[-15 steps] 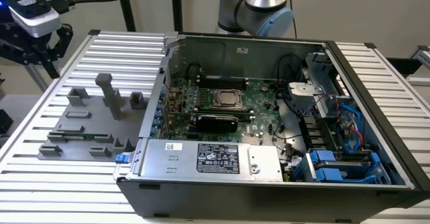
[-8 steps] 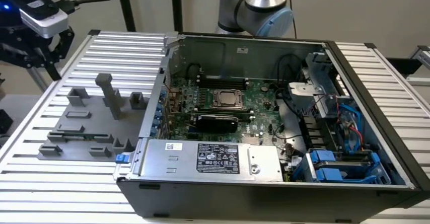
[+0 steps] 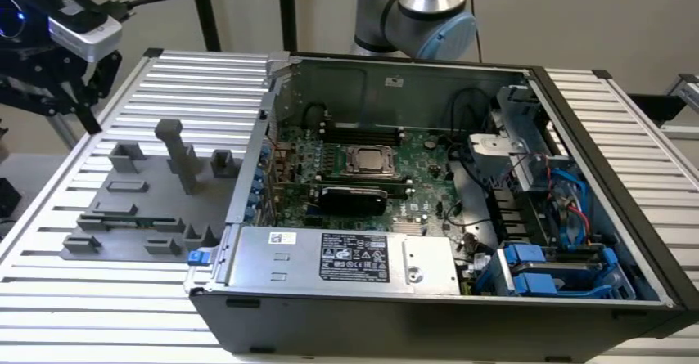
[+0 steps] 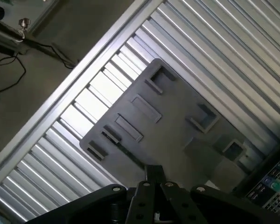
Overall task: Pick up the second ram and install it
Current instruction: 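Pick up the second ram and move it above second insertion slot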
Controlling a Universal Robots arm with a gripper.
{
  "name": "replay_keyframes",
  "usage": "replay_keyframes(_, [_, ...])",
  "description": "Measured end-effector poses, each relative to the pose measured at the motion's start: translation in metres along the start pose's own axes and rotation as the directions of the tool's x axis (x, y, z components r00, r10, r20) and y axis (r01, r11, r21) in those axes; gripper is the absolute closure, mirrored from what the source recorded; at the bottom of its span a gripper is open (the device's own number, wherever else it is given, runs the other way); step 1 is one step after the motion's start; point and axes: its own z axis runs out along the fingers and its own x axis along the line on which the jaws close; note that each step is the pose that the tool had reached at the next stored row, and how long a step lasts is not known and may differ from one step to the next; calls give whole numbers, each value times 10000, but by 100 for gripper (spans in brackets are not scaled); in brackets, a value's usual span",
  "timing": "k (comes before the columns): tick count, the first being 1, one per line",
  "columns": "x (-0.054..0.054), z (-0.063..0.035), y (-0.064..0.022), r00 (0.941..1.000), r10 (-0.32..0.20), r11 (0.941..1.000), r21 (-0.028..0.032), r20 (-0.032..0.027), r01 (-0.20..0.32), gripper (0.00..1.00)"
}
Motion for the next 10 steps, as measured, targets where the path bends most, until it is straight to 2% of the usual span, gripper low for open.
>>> replay_keyframes(5, [1,36,0,9959,-902,9959,-30,-20,902,100])
replay_keyframes(10, [2,80,0,9837,-1798,9837,-51,-36,1797,100])
